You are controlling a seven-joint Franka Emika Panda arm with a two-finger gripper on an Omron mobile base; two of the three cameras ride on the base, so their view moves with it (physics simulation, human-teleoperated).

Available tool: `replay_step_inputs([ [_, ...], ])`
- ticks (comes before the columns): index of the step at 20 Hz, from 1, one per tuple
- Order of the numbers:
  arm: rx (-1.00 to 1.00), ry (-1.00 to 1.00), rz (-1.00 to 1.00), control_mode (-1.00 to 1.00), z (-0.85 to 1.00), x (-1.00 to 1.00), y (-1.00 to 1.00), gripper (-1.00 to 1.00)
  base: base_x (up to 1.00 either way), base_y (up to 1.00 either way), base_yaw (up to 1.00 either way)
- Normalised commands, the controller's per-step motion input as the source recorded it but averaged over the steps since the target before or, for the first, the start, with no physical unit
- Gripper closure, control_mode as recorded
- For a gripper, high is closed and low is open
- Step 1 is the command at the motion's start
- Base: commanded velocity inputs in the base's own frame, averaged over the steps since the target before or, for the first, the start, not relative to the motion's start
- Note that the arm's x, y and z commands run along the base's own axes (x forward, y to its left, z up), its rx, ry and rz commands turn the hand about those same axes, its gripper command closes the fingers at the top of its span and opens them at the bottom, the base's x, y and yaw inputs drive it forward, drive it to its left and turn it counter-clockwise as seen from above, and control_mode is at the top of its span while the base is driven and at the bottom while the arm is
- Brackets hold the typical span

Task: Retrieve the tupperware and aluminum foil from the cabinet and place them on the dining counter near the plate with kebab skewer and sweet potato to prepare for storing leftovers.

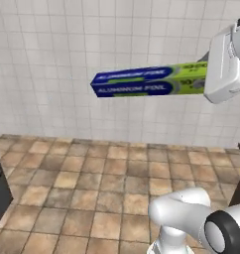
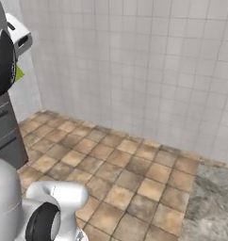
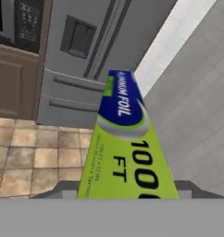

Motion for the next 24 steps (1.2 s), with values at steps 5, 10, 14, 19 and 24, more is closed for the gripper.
replay_step_inputs([
  [5, 0.0, 0.0, 0.0, 1.0, 0.0, 0.0, 0.0, 1.0, 0.06, -0.01, -0.85],
  [10, 0.0, 0.0, 0.0, 1.0, 0.0, 0.0, 0.0, 1.0, 0.42, 0.25, -0.74],
  [14, 0.0, 0.0, 0.0, 1.0, 0.0, 0.0, 0.0, 1.0, 0.79, 0.78, -0.59],
  [19, 0.0, 0.0, 0.0, 1.0, 0.0, 0.0, 0.0, 1.0, 0.79, 0.9, -0.59],
  [24, 0.0, 0.0, 0.0, 1.0, 0.0, 0.0, 0.0, 1.0, 0.75, 0.89, -0.62],
])
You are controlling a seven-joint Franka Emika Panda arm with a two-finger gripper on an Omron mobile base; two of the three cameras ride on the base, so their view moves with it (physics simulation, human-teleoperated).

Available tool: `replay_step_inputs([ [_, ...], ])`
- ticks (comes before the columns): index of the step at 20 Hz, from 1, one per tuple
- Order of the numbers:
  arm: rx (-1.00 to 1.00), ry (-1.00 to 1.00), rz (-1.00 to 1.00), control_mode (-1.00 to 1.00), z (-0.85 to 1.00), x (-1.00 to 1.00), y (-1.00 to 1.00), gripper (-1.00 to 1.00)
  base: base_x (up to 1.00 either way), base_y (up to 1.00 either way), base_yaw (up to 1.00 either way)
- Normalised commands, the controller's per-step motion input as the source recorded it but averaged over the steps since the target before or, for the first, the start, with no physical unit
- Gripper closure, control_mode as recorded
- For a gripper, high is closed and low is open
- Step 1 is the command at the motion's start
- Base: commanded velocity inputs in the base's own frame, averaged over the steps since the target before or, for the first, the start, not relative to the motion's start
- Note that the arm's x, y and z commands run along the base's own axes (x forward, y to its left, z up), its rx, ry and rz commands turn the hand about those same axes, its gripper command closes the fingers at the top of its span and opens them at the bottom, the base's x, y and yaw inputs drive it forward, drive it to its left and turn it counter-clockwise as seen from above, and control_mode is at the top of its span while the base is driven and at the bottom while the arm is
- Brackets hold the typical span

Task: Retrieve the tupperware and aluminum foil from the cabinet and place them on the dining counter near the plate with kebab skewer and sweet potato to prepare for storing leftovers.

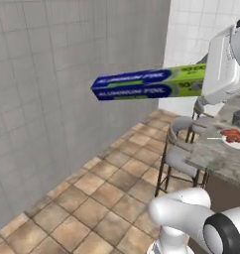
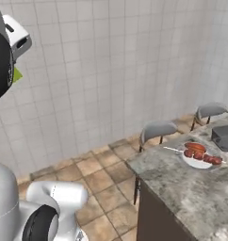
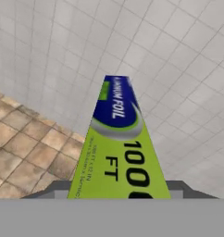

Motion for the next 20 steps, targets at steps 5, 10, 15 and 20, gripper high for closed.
replay_step_inputs([
  [5, 0.0, 0.0, 0.0, 1.0, 0.0, 0.0, 0.0, 1.0, 0.71, 0.86, -0.63],
  [10, 0.0, 0.0, 0.0, 1.0, 0.0, 0.0, 0.0, 1.0, 0.7, 0.86, -0.63],
  [15, 0.0, 0.0, 0.0, 1.0, 0.0, 0.0, 0.0, 1.0, 0.67, 0.77, -0.65],
  [20, 0.0, 0.0, 0.0, 1.0, 0.0, 0.0, 0.0, 1.0, 0.64, 0.63, -0.66],
])
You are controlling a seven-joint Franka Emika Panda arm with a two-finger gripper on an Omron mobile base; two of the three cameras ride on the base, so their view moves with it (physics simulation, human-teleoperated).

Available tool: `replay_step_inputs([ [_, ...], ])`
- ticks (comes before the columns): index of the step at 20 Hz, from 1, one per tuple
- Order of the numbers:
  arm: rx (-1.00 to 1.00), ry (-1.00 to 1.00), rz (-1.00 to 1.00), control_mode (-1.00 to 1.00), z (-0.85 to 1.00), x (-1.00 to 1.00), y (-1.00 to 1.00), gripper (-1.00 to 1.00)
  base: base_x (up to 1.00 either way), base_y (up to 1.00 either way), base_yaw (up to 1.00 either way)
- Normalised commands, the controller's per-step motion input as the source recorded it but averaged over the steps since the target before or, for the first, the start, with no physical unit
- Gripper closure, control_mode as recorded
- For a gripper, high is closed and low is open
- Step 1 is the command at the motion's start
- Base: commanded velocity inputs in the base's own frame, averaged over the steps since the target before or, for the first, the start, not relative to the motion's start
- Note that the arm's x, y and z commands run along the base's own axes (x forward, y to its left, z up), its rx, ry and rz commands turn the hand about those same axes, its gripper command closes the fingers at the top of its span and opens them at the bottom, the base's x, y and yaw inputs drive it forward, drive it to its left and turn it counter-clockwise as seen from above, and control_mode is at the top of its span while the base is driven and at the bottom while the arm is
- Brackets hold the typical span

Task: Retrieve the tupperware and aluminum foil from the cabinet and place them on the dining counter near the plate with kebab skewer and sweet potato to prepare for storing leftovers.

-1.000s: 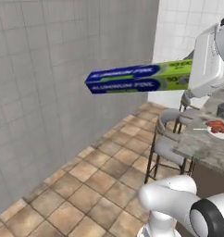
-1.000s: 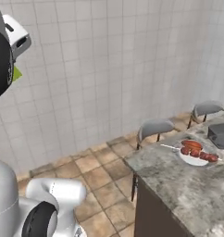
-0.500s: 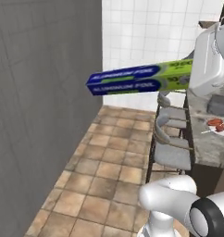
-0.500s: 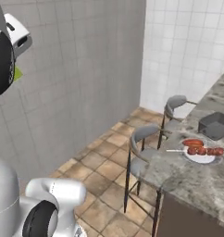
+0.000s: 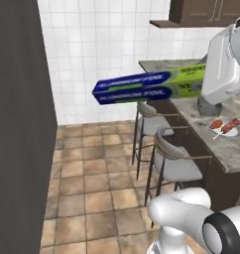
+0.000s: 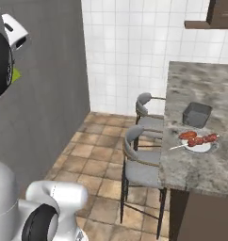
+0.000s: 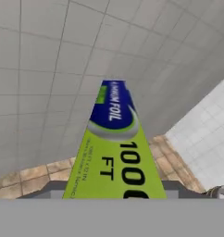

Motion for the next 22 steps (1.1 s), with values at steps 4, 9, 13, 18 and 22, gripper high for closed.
replay_step_inputs([
  [4, 0.0, 0.0, 0.0, 1.0, 0.0, 0.0, 0.0, 1.0, 0.62, 0.45, -0.66],
  [9, 0.0, 0.0, 0.0, 1.0, 0.0, 0.0, 0.0, 1.0, 0.62, 0.41, -0.67],
  [13, 0.0, 0.0, 0.0, 1.0, 0.0, 0.0, 0.0, 1.0, 0.63, 0.41, -0.67],
  [18, 0.0, 0.0, 0.0, 1.0, 0.0, 0.0, 0.0, 1.0, 0.62, 0.47, -0.67],
  [22, 0.0, 0.0, 0.0, 1.0, 0.0, 0.0, 0.0, 1.0, 0.62, 0.5, -0.68],
])
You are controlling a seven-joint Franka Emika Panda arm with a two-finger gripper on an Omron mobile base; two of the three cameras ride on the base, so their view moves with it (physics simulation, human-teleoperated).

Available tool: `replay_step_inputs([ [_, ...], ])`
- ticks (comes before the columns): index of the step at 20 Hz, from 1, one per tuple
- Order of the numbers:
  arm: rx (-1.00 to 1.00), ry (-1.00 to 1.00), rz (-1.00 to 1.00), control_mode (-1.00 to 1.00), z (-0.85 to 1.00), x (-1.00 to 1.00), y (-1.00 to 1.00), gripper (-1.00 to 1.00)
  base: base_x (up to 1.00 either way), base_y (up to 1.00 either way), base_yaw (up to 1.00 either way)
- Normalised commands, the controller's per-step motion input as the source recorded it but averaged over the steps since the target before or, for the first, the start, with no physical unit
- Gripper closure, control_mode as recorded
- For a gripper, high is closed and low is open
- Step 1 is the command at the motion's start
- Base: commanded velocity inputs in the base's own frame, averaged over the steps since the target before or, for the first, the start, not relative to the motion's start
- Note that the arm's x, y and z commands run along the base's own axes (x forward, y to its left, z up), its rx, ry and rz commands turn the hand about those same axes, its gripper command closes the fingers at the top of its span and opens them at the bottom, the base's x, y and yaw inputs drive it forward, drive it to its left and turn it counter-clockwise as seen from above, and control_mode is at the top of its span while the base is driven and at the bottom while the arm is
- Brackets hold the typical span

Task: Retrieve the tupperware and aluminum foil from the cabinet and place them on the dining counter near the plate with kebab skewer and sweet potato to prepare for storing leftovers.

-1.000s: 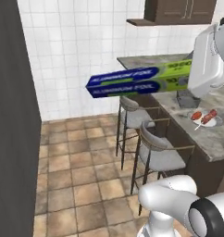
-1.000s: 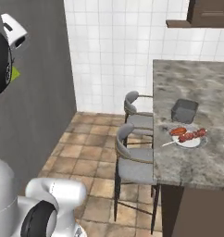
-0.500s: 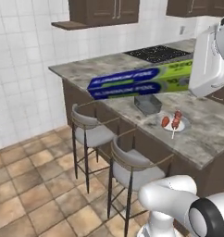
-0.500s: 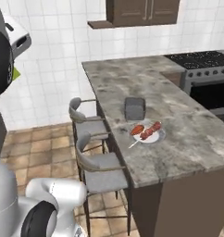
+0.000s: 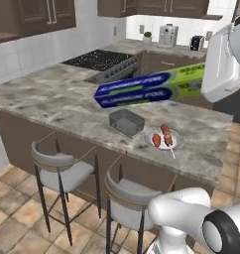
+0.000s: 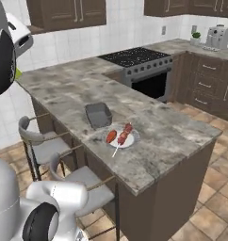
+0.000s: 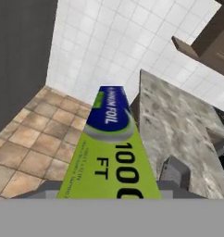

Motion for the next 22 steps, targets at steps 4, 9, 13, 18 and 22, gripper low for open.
replay_step_inputs([
  [4, 0.0, 0.0, 0.0, 1.0, 0.0, 0.0, 0.0, 1.0, 0.59, 0.54, -0.7],
  [9, 0.0, 0.0, 0.0, 1.0, 0.0, 0.0, 0.0, 1.0, 0.51, 0.5, -0.71],
  [13, 0.0, 0.0, 0.0, 1.0, 0.0, 0.0, 0.0, 1.0, 0.44, 0.46, -0.65],
  [18, 0.0, -0.02, -0.29, -1.0, -0.16, 0.15, -0.07, 1.0, 0.07, 0.05, -0.1],
  [22, 0.0, 0.0, -0.32, -1.0, -0.44, 0.12, -0.66, 1.0, 0.0, 0.0, 0.0],
])
